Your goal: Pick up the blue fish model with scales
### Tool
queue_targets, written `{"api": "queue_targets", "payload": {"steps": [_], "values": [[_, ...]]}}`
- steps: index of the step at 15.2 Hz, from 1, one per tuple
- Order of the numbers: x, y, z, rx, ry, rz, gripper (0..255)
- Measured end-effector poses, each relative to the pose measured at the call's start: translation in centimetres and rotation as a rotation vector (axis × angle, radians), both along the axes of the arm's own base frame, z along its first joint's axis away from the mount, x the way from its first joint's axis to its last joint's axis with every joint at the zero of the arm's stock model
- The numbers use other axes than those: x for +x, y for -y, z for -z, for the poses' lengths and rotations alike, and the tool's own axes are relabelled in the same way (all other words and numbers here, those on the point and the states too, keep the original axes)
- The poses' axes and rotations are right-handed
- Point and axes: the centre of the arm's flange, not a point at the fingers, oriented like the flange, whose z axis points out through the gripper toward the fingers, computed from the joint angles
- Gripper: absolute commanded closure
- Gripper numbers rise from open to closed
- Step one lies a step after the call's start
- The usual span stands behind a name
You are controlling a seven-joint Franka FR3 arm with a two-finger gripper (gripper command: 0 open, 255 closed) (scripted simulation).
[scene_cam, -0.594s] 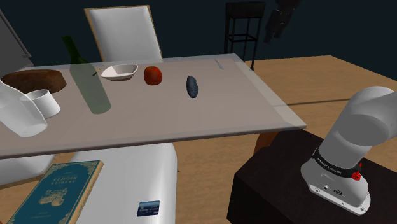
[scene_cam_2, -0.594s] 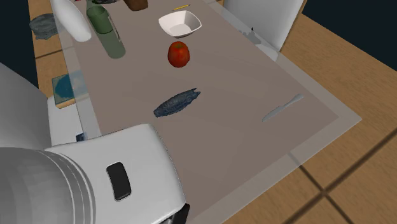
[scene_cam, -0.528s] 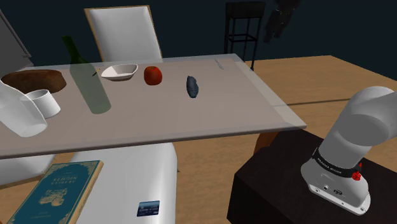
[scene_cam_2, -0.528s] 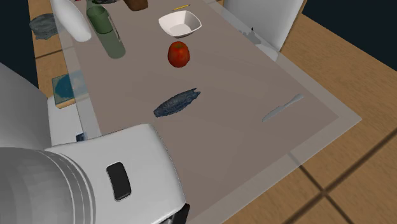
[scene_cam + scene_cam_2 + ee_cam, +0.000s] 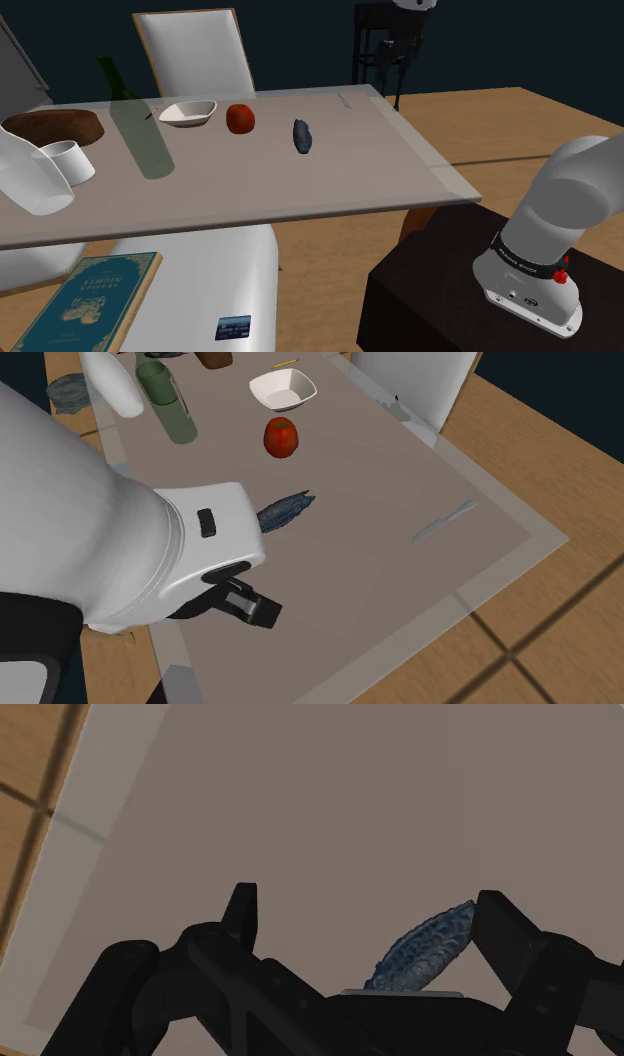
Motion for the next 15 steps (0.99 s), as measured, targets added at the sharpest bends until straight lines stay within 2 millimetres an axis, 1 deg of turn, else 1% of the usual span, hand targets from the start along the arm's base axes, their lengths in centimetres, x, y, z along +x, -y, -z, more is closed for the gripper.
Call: {"api": "queue_targets", "payload": {"steps": [3,4,5,6,8,11,15], "values": [[2.8,-2.5,1.9,-0.012,-0.004,0.06,0],[3.7,-3.0,2.6,-0.016,-0.006,0.081,0],[4.9,-3.8,3.1,-0.02,-0.006,0.101,0],[6.2,-4.1,3.8,-0.024,-0.008,0.121,0],[8.3,-5.7,5.2,-0.031,-0.012,0.161,0],[11.7,-7.4,7.5,-0.043,-0.015,0.221,0],[16.3,-9.0,10.4,-0.057,-0.022,0.303,0]]}}
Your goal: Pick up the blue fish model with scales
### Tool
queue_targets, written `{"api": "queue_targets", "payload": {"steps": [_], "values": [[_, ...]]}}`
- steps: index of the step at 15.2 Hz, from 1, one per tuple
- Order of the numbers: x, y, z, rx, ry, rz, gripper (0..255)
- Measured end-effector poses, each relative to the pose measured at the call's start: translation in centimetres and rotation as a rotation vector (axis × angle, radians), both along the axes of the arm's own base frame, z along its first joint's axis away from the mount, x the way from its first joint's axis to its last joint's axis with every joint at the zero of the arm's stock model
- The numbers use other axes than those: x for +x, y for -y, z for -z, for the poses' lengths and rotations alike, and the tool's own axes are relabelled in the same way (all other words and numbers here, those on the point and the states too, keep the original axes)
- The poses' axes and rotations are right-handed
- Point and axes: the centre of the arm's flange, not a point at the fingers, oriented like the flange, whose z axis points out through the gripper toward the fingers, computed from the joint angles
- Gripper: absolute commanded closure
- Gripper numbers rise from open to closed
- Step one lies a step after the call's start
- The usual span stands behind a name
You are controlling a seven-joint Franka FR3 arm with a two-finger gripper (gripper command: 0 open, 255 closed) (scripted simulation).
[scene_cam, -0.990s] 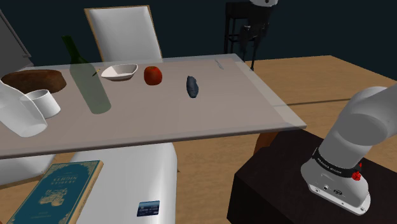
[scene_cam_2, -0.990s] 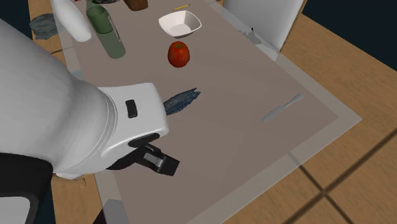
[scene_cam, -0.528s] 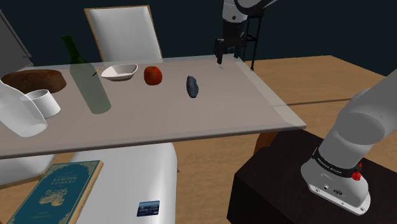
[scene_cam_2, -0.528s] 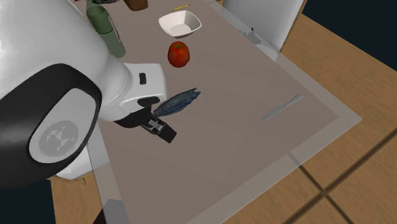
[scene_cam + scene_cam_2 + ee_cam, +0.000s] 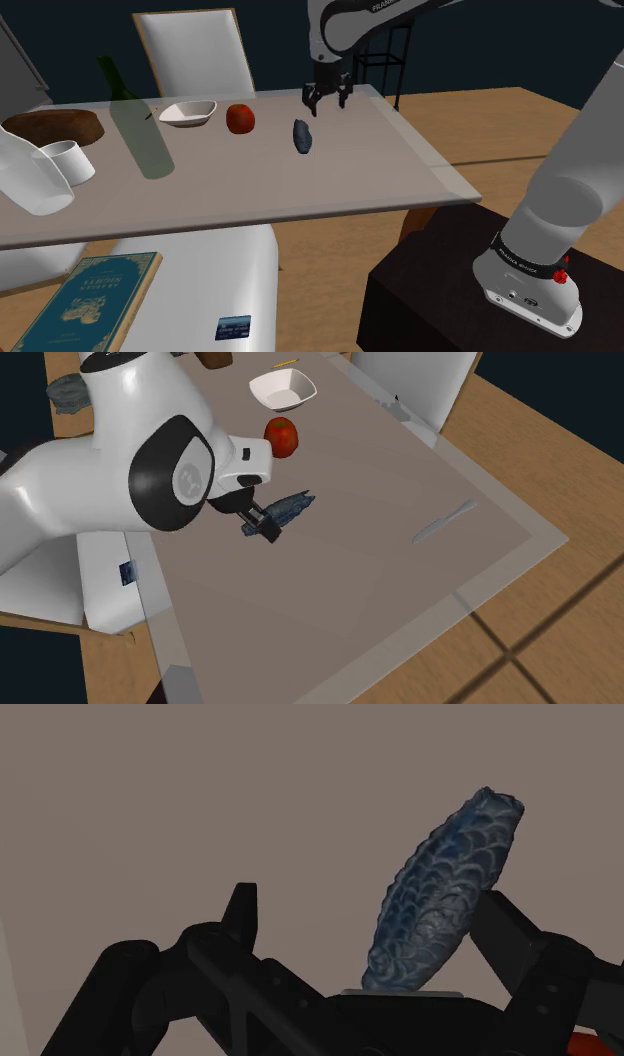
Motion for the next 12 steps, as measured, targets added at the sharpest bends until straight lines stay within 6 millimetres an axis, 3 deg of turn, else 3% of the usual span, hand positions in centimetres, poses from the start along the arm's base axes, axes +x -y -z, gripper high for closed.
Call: {"api": "queue_targets", "payload": {"steps": [10,12], "values": [[11.8,-2.6,6.8,-0.037,-0.015,0.202,0],[12.4,-2.7,8.0,-0.041,-0.016,0.216,0]]}}
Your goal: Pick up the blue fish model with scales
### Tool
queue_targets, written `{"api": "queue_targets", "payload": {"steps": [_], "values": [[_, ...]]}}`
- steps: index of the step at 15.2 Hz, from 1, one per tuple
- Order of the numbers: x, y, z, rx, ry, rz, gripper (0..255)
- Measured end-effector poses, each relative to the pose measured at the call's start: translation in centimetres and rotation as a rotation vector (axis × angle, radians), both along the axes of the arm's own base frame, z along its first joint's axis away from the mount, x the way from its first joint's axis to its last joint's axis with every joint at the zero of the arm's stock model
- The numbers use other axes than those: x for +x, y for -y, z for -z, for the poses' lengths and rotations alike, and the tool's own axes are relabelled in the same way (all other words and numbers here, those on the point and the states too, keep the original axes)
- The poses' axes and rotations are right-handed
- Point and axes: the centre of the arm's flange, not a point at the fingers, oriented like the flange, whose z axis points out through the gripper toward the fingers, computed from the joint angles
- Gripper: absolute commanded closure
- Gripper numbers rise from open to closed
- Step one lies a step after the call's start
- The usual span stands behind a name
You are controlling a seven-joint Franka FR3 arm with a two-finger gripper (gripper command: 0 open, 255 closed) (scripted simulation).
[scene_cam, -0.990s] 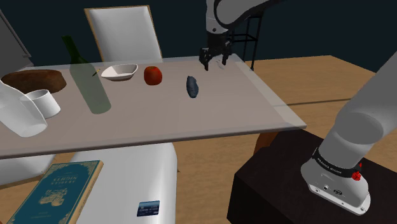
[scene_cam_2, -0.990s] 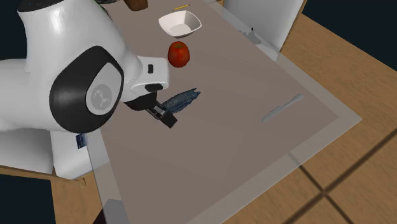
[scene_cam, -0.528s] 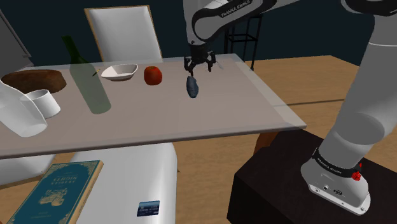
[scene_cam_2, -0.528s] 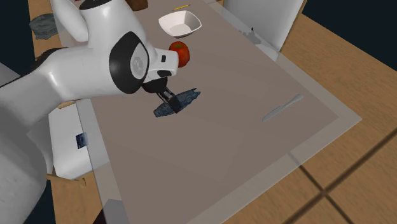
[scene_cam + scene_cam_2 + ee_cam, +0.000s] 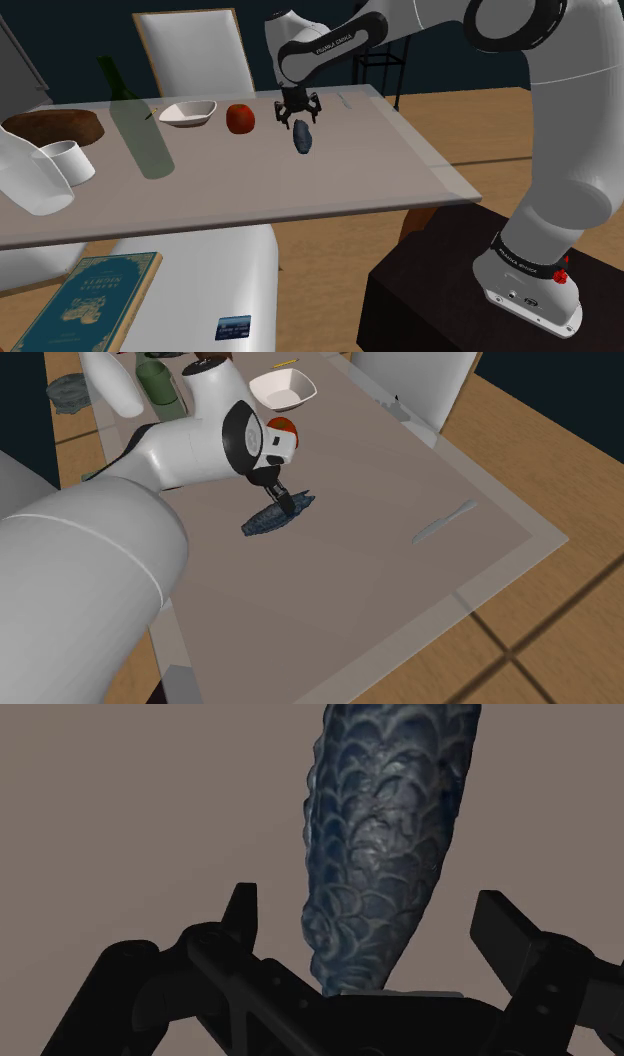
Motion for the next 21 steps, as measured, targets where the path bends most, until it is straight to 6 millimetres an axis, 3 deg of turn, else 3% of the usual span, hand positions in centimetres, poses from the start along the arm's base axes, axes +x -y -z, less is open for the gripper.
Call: {"api": "queue_targets", "payload": {"steps": [6,7,17,21], "values": [[0.2,0.1,3.1,-0.001,0.0,0.005,0],[0.2,0.1,3.3,-0.001,0.0,0.005,255],[0.2,0.1,3.5,-0.002,0.002,0.006,255],[0.2,0.1,2.0,-0.001,0.0,0.005,255]]}}
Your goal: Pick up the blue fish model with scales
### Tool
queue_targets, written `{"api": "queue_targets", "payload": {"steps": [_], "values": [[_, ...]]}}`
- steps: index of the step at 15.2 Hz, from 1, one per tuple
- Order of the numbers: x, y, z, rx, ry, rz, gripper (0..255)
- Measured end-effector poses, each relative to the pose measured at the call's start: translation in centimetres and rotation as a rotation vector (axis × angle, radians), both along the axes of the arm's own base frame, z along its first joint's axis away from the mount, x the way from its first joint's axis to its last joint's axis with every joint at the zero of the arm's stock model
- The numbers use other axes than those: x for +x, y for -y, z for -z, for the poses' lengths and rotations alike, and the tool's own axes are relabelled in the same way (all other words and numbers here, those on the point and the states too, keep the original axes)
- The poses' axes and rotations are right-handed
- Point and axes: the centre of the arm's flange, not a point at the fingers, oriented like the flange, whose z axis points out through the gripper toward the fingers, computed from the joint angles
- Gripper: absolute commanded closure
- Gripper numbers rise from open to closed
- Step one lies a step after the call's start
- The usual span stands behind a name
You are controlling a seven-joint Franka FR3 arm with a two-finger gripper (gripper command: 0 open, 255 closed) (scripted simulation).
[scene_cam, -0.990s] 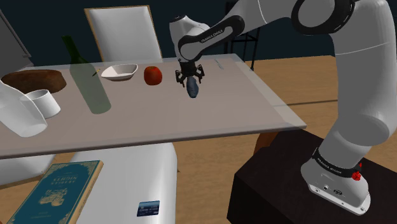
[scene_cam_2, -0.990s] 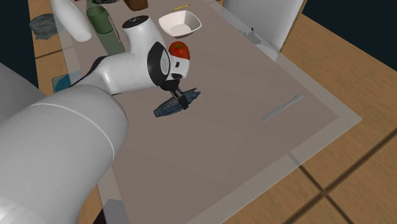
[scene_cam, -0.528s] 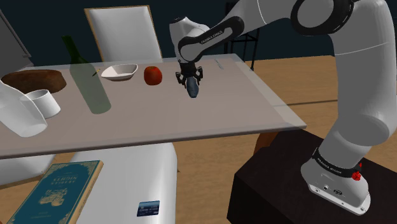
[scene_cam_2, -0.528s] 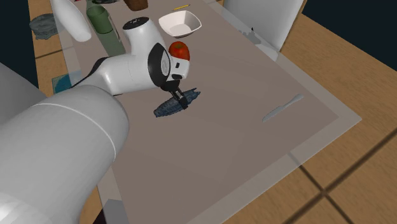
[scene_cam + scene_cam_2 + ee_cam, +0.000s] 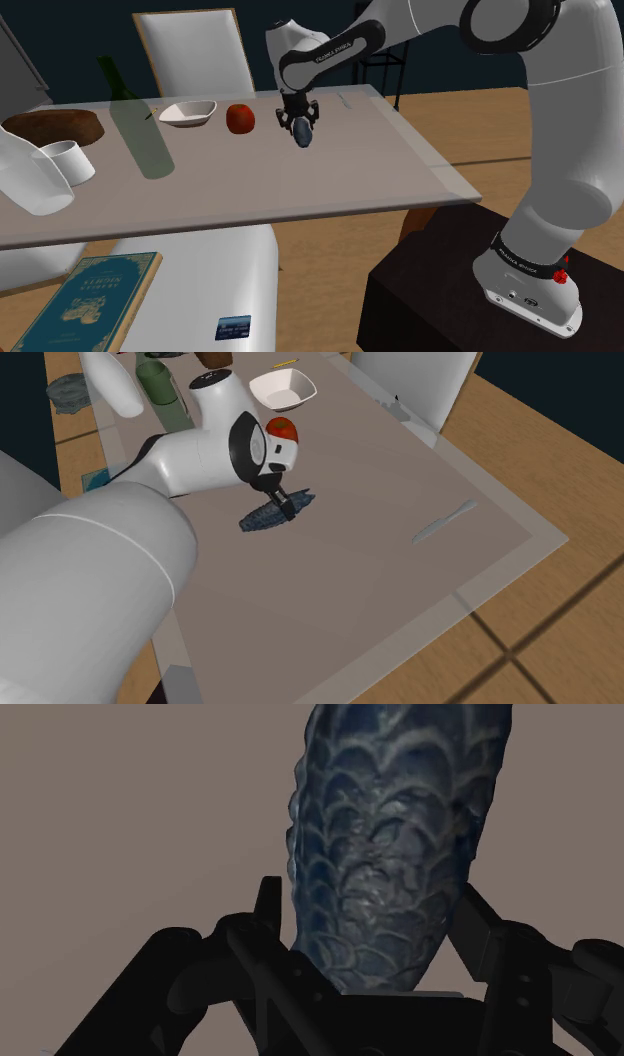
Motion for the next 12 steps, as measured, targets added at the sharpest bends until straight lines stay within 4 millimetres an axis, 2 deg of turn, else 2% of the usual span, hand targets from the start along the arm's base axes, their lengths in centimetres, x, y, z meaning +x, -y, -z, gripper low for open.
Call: {"api": "queue_targets", "payload": {"steps": [12], "values": [[0.0,-0.1,-6.1,0.0,0.0,0.0,255]]}}
